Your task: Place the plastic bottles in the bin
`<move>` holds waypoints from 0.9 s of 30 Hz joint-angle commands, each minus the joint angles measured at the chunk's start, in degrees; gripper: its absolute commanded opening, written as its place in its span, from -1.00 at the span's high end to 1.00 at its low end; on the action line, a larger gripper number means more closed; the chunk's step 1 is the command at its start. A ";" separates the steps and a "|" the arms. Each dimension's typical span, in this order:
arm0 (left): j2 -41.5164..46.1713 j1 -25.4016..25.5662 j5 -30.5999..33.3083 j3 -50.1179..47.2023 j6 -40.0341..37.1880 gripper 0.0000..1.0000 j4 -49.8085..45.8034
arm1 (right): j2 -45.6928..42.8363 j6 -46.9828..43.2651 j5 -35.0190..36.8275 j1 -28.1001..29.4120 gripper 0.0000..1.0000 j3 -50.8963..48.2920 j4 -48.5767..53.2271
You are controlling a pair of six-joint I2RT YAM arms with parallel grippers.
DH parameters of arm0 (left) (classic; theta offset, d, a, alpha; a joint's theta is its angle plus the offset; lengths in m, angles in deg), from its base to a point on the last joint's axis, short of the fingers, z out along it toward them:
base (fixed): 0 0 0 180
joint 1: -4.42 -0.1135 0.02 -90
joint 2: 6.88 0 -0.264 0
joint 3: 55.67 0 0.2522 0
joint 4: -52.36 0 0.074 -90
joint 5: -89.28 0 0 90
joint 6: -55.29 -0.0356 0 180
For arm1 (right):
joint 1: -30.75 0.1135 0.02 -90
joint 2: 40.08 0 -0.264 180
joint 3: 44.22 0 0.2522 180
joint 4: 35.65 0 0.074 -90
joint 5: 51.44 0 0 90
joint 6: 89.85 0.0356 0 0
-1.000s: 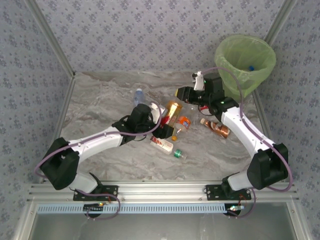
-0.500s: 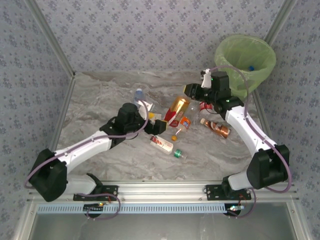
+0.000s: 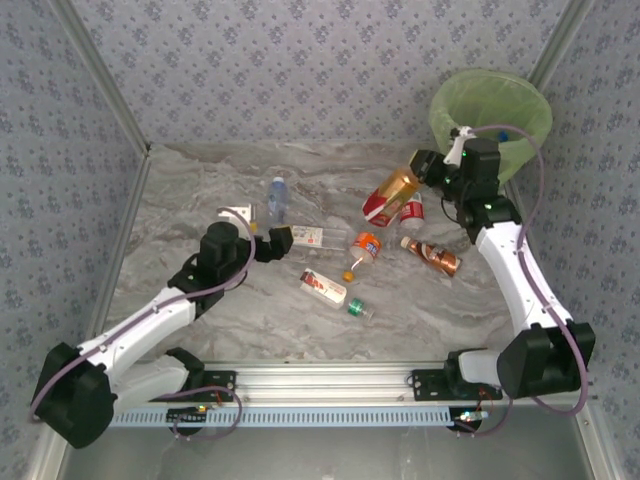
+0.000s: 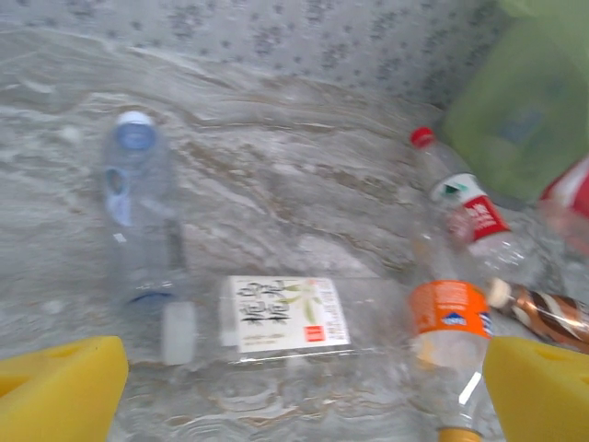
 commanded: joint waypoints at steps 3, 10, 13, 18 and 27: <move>3.66 -0.65 4.51 -1.35 0.51 -0.98 -2.18 | -3.29 1.99 1.95 -4.67 1.00 0.22 -7.22; 4.71 -0.73 2.93 -1.05 0.12 -0.99 -3.83 | -4.41 3.23 4.65 -9.39 1.00 1.90 -13.91; 4.23 -0.69 2.13 -0.62 0.73 -0.99 -3.74 | -4.33 4.47 5.15 -11.08 1.00 1.79 -17.49; 3.25 -0.71 1.49 -0.86 1.00 -0.98 -1.98 | -4.28 5.01 8.16 -13.52 1.00 1.78 -23.04; 2.09 -0.82 9.35 0.13 5.46 -0.98 -5.47 | -1.93 6.79 10.21 -21.75 1.00 3.27 -29.74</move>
